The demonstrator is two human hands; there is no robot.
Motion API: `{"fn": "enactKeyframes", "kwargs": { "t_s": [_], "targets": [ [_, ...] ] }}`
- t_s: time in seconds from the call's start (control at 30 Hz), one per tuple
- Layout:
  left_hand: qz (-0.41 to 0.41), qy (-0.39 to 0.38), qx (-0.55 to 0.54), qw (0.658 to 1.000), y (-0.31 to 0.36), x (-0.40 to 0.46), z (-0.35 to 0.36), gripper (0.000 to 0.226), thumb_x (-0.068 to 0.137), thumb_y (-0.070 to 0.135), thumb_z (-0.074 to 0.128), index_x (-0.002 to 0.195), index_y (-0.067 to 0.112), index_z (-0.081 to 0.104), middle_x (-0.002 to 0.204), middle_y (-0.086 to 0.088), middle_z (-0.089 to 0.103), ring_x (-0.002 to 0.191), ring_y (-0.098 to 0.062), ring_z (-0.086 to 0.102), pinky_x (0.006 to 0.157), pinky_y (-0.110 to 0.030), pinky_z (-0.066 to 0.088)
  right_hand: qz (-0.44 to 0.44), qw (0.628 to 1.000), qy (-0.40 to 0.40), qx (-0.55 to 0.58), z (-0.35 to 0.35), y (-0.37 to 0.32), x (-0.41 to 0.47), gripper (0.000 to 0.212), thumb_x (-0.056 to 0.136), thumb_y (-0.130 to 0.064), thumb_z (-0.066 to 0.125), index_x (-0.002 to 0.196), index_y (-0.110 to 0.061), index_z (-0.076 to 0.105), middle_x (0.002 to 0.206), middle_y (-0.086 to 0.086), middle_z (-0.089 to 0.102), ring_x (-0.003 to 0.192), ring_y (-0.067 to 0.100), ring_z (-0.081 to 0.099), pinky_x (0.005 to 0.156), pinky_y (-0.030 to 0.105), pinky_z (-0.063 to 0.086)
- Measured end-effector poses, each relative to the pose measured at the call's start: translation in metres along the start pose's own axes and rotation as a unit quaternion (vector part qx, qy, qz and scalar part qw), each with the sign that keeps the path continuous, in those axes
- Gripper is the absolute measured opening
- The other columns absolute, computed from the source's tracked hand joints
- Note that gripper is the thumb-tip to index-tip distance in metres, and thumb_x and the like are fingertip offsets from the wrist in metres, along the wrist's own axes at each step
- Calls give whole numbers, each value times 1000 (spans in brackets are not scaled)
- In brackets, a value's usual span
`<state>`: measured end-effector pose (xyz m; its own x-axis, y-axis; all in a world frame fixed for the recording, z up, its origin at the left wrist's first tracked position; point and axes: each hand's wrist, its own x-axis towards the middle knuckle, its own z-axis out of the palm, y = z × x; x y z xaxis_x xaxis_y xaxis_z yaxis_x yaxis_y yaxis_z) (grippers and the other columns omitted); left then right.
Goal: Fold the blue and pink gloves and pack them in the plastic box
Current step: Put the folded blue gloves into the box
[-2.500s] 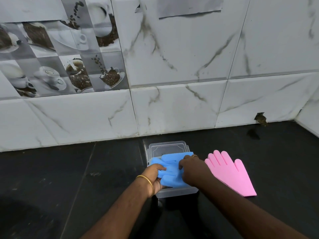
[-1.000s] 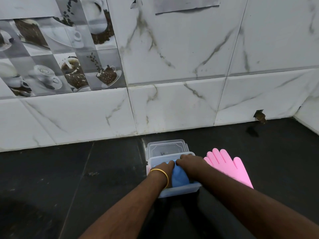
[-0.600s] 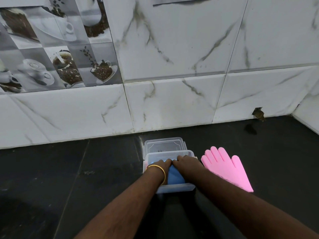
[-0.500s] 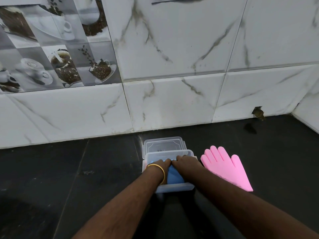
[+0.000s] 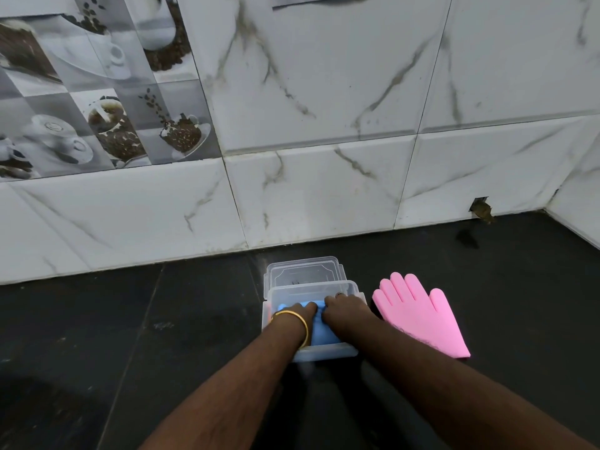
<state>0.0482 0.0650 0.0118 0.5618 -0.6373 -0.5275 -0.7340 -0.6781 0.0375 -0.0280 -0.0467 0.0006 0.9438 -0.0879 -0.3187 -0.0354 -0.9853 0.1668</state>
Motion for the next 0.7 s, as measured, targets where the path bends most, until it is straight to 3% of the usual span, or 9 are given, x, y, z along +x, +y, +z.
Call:
{"fn": "enactKeyframes", "kwargs": {
  "t_s": [0.27,0.43,0.53,0.7],
  "targets": [
    [-4,-3,-13,1000,0,-4,-3,76,80,29,69,145,26,29,140,-14,48,127,-34,49,107,-42,41,-53,998,31,0,-1,8,-8,34,93,-8,52,126,-13,58,123,14,56,115,36,54,87,43,47],
    [1,-14,34,999,11,-3,-21,65,76,22,74,136,22,48,133,-9,57,121,-29,55,102,-40,46,-101,988,97,64,-7,27,-21,42,88,-8,55,129,-21,57,121,12,59,112,35,57,82,41,48],
    [-6,50,10,999,26,-3,-37,52,77,31,74,125,19,58,129,-8,61,118,-28,57,99,-40,47,-92,973,164,133,-16,45,-34,37,90,-18,53,125,-26,62,123,5,61,114,30,56,85,39,46],
    [42,163,-92,981,77,2,-63,39,78,39,67,109,17,63,116,-9,67,110,-29,61,89,-33,48,-21,939,248,236,-29,96,-62,22,88,-21,56,103,-25,71,111,-1,65,108,21,59,84,35,49]
  ]
}}
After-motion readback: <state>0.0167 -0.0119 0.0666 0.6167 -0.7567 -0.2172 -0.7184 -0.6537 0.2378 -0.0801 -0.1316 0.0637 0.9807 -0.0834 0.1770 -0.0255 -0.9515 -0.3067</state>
